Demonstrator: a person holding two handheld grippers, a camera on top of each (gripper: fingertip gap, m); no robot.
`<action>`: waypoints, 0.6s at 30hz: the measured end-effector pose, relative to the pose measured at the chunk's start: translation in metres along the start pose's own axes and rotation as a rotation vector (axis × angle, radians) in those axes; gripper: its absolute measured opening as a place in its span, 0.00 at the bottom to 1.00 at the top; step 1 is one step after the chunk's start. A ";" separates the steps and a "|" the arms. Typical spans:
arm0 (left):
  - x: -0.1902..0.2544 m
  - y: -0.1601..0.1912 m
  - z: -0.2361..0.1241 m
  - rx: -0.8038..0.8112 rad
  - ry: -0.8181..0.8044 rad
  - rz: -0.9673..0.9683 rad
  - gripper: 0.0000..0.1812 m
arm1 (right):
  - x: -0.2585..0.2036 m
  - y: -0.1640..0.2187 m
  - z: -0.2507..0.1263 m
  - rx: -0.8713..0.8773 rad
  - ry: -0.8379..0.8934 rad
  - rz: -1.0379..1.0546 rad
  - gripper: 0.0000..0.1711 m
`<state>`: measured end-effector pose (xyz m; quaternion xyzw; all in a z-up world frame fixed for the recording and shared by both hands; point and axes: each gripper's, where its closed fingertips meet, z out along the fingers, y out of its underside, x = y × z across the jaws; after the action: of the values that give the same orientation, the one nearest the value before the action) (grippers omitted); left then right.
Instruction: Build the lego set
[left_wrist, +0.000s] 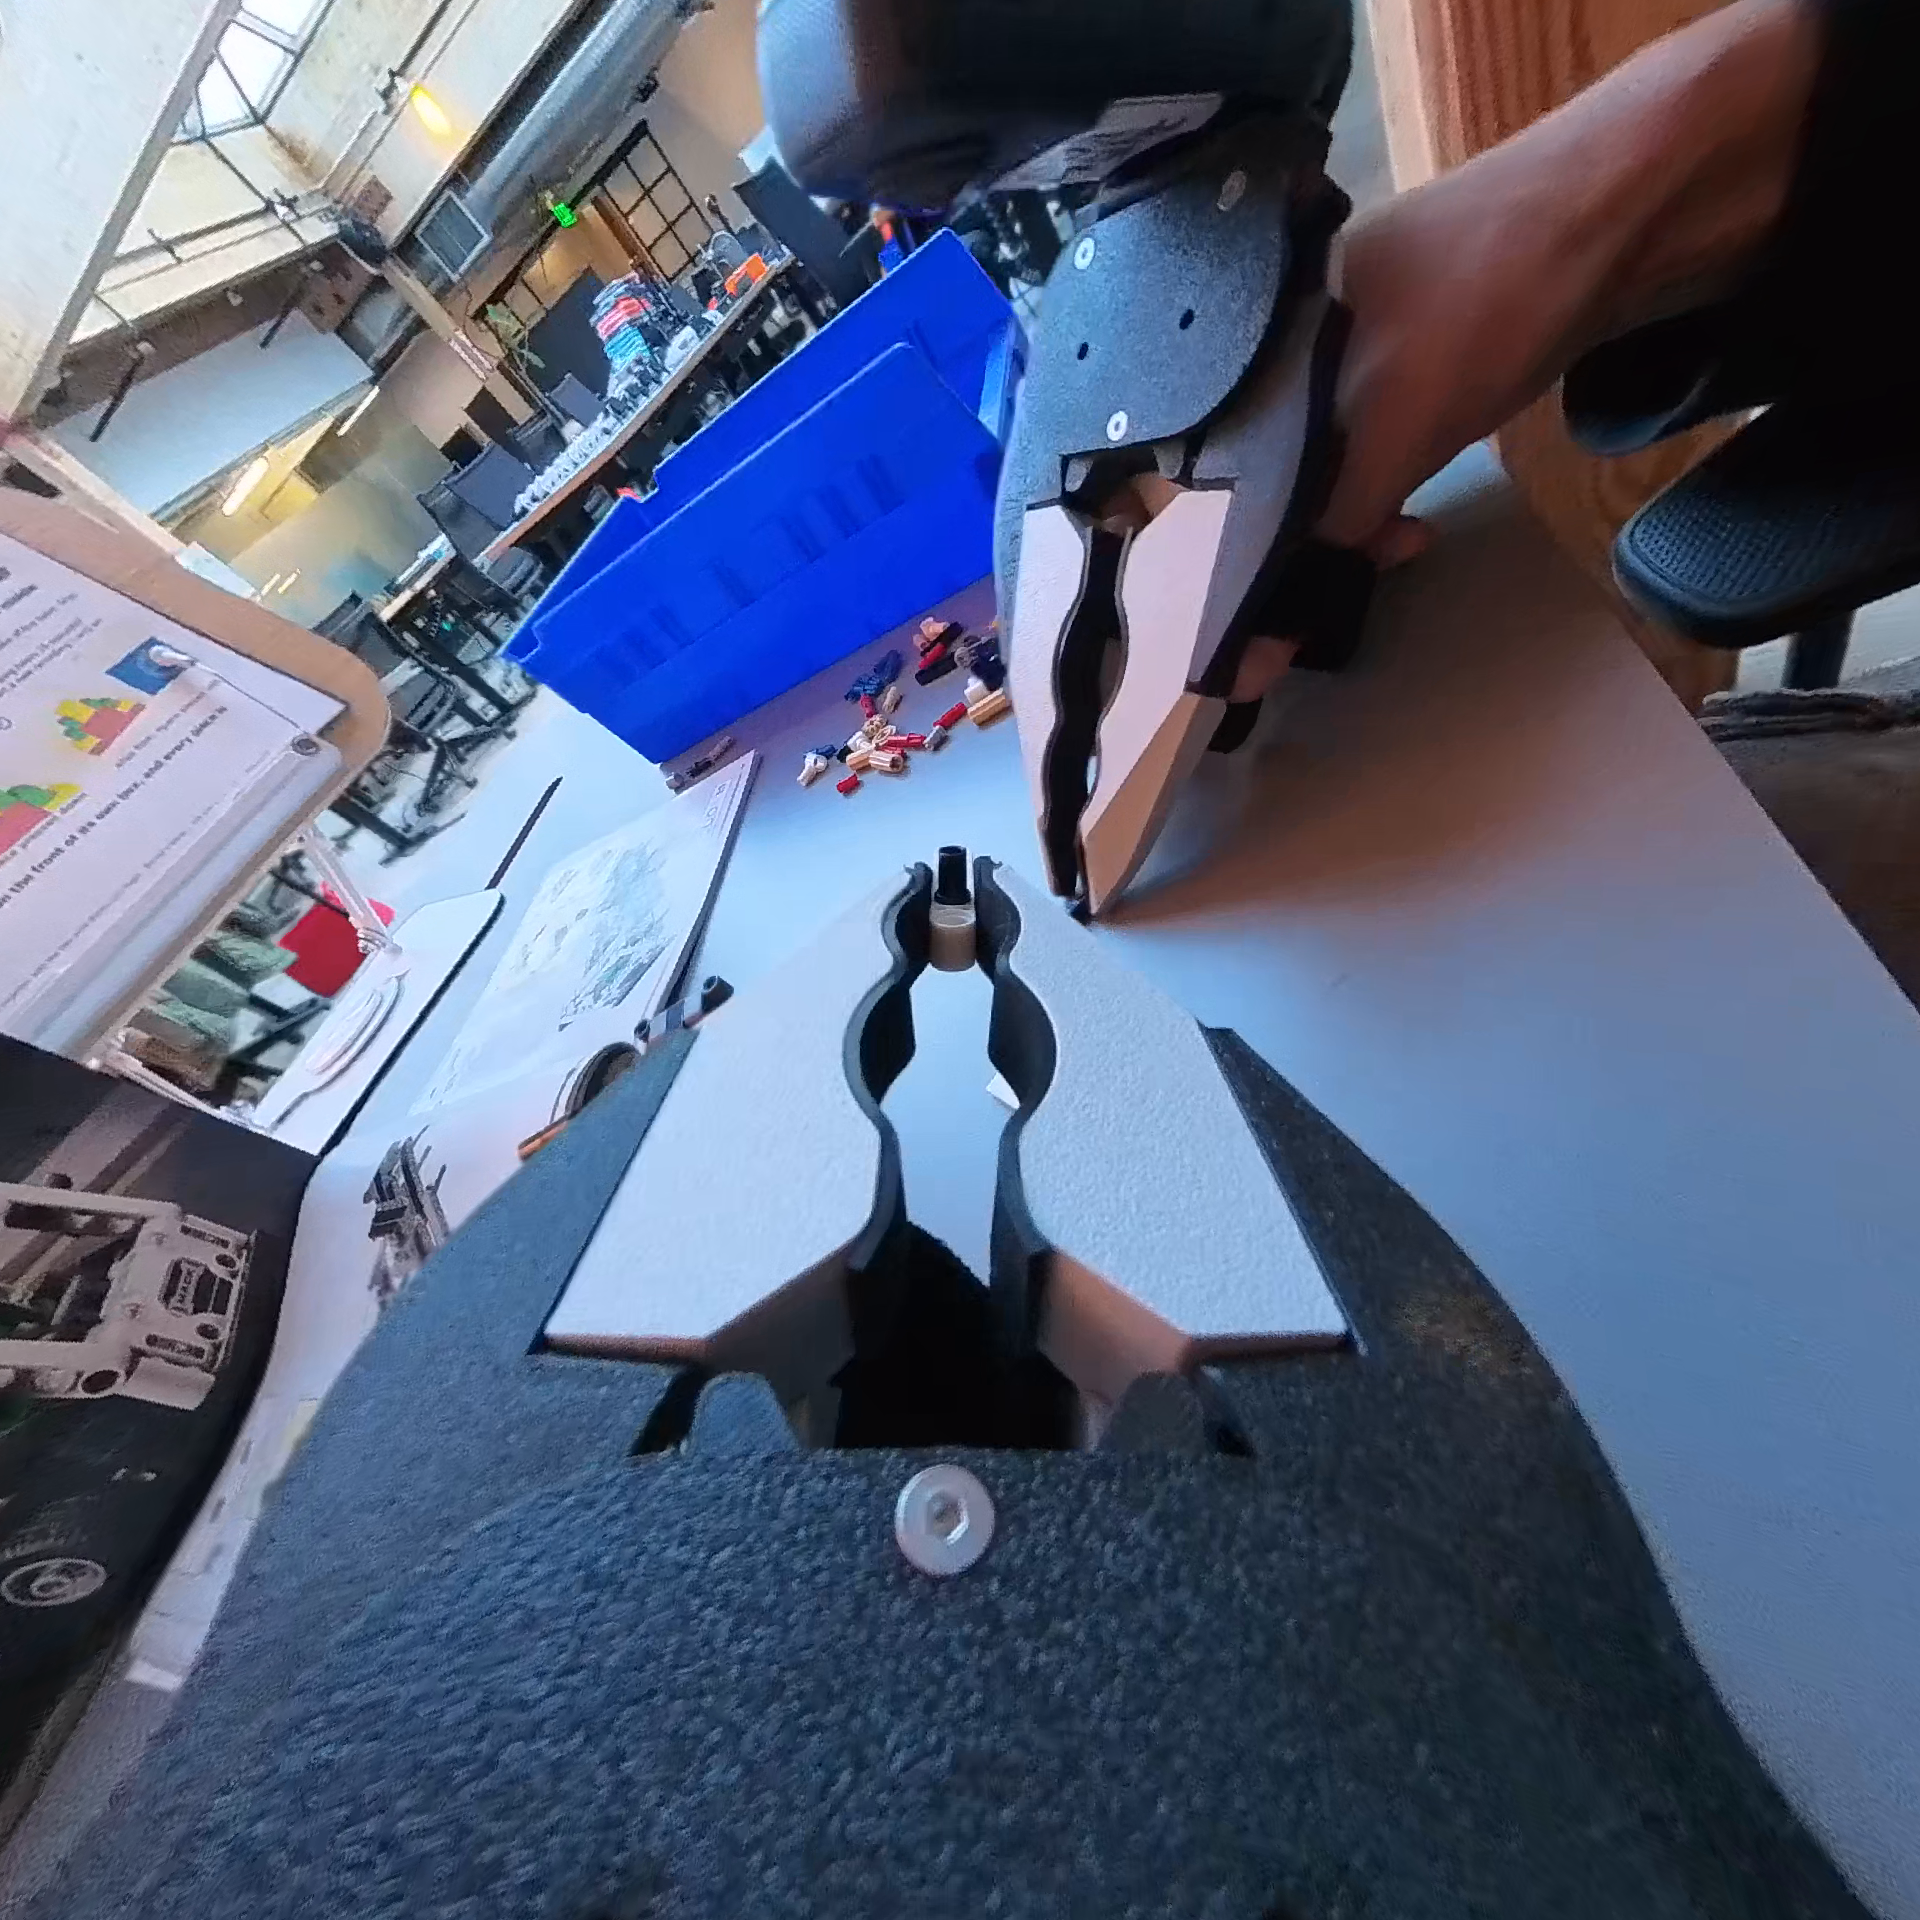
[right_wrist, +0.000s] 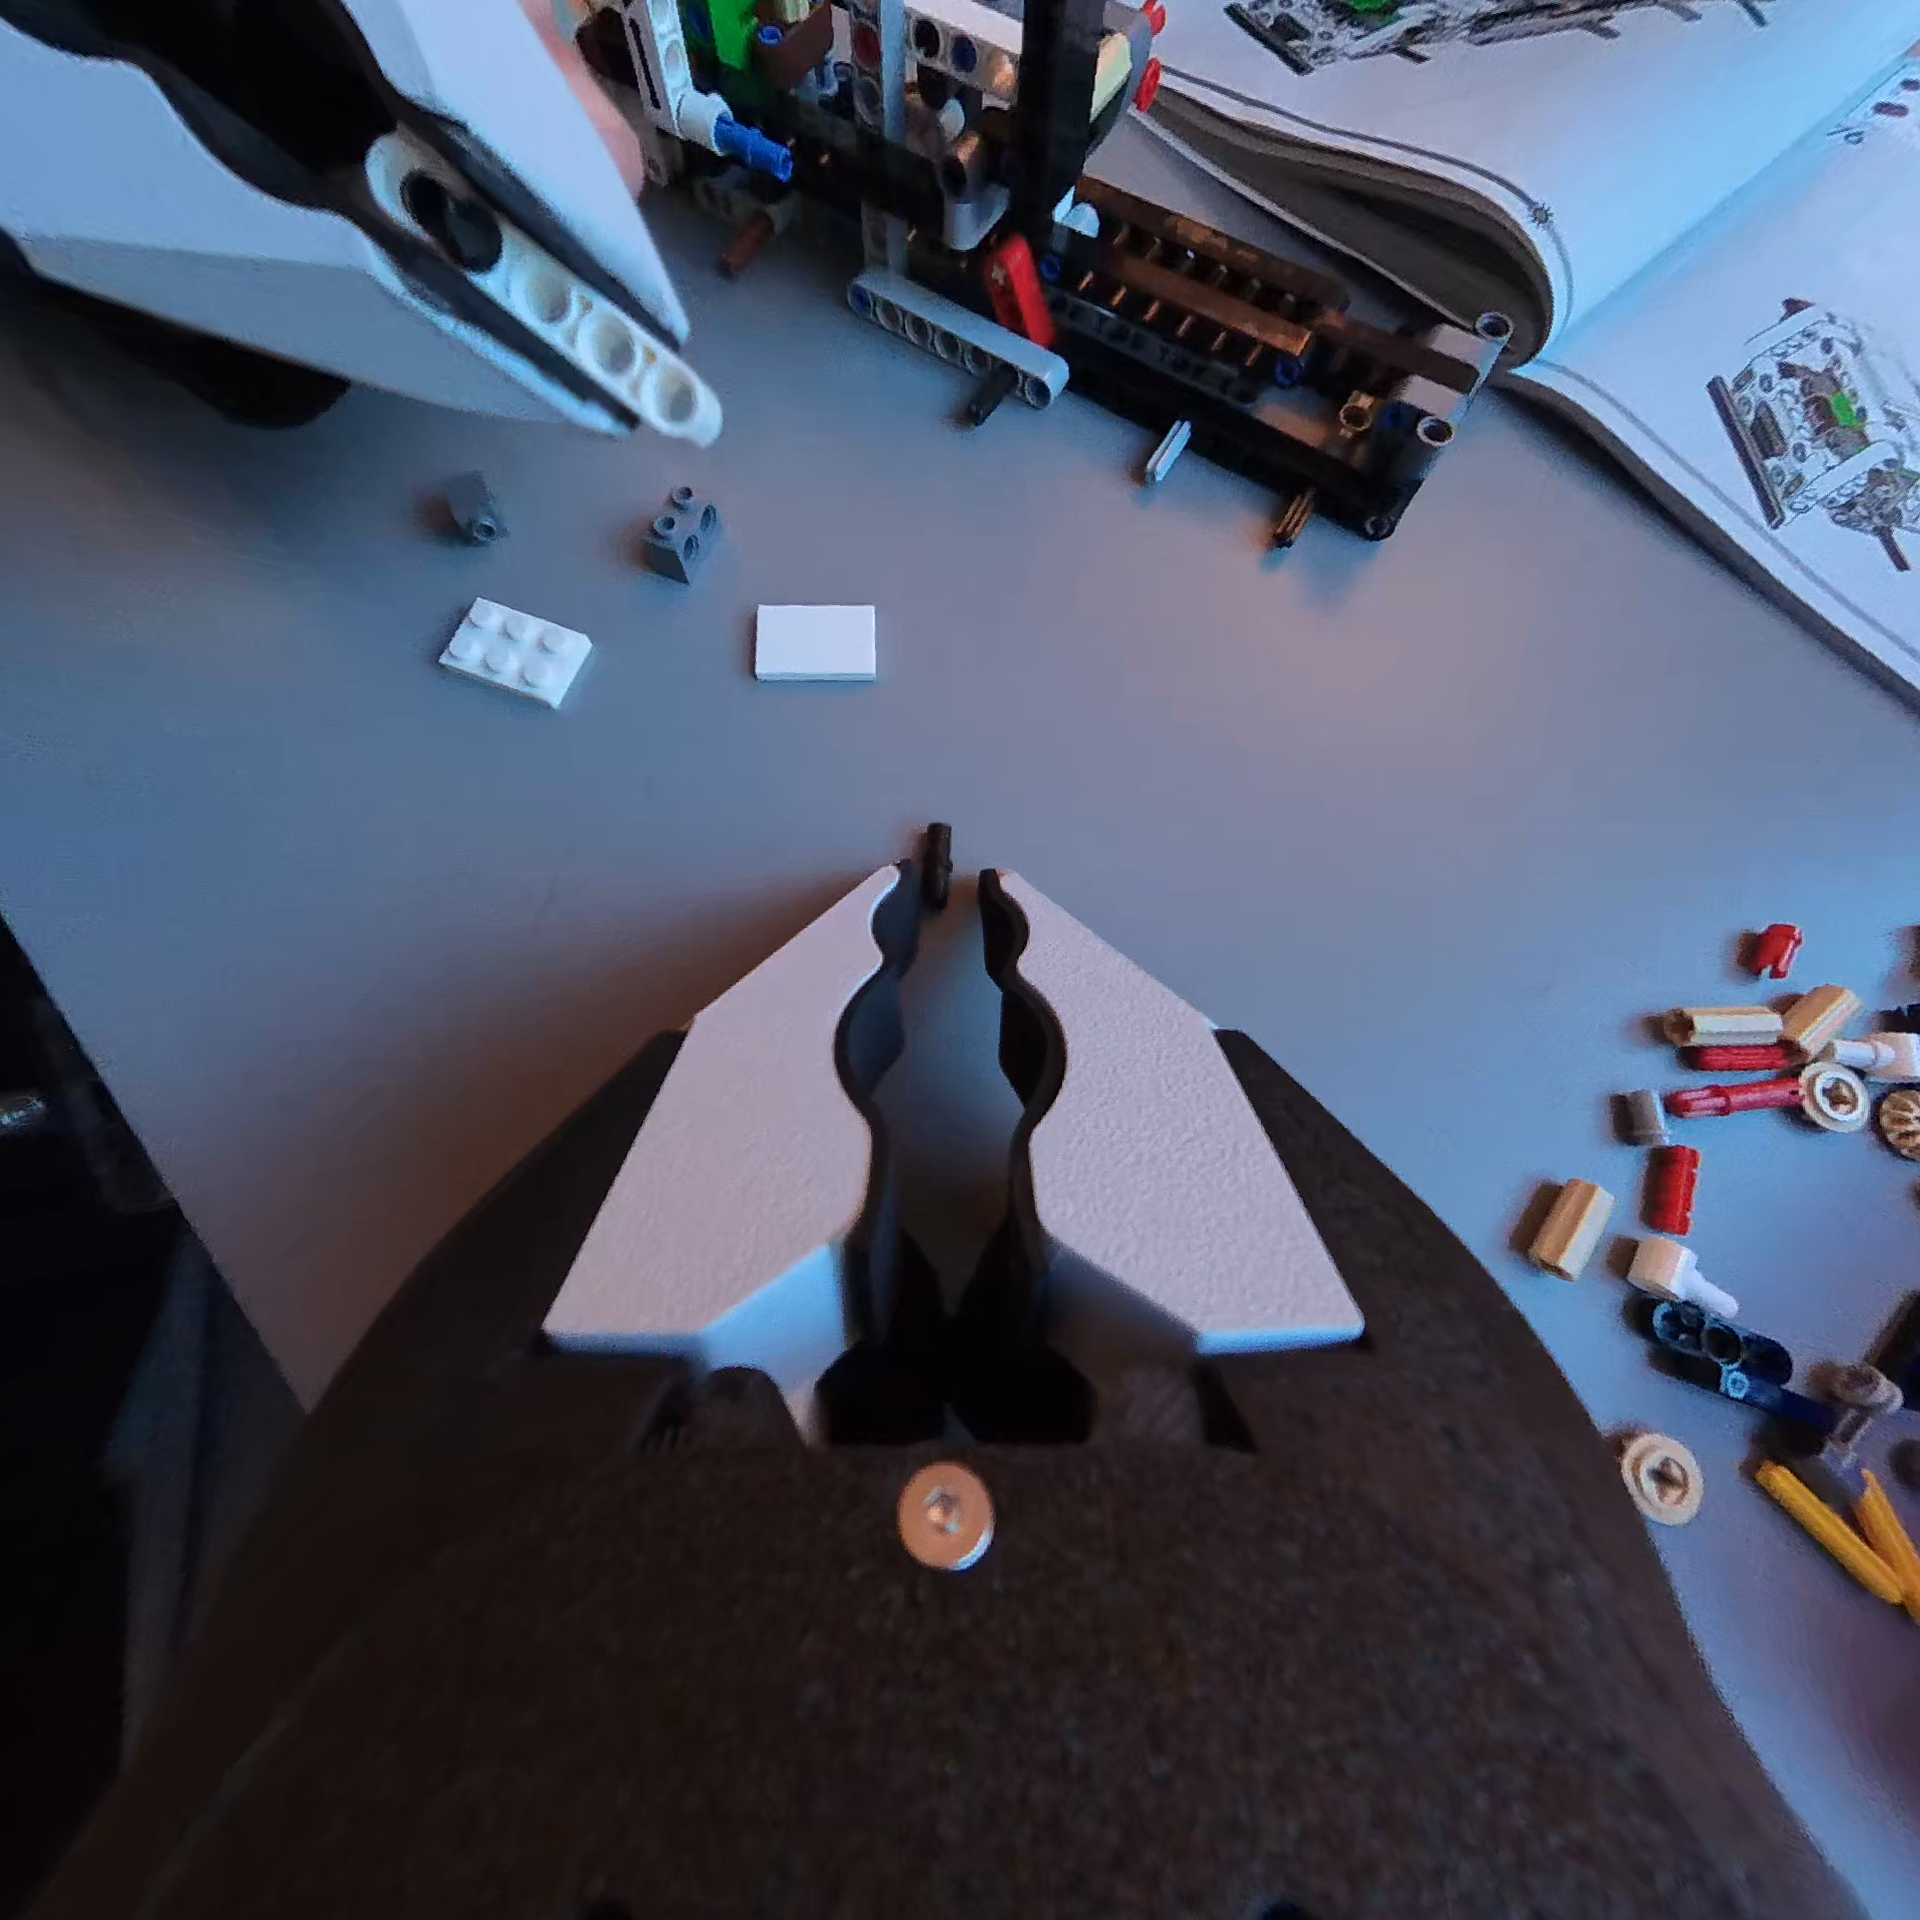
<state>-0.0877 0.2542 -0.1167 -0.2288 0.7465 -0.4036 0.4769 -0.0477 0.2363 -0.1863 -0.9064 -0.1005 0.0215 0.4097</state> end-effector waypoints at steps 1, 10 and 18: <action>0.001 0.001 0.001 -0.004 0.000 0.018 0.03 | 0.000 -0.001 0.001 0.000 0.001 0.002 0.06; 0.013 0.016 0.008 -0.094 0.052 0.065 0.04 | -0.012 -0.009 -0.003 -0.020 0.112 -0.329 0.02; 0.016 0.019 0.010 -0.117 0.081 0.040 0.04 | -0.030 -0.046 -0.033 -0.195 0.360 -1.204 0.02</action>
<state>-0.0855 0.2495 -0.1432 -0.2247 0.7920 -0.3586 0.4400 -0.0808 0.2352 -0.1316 -0.7138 -0.5235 -0.3746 0.2760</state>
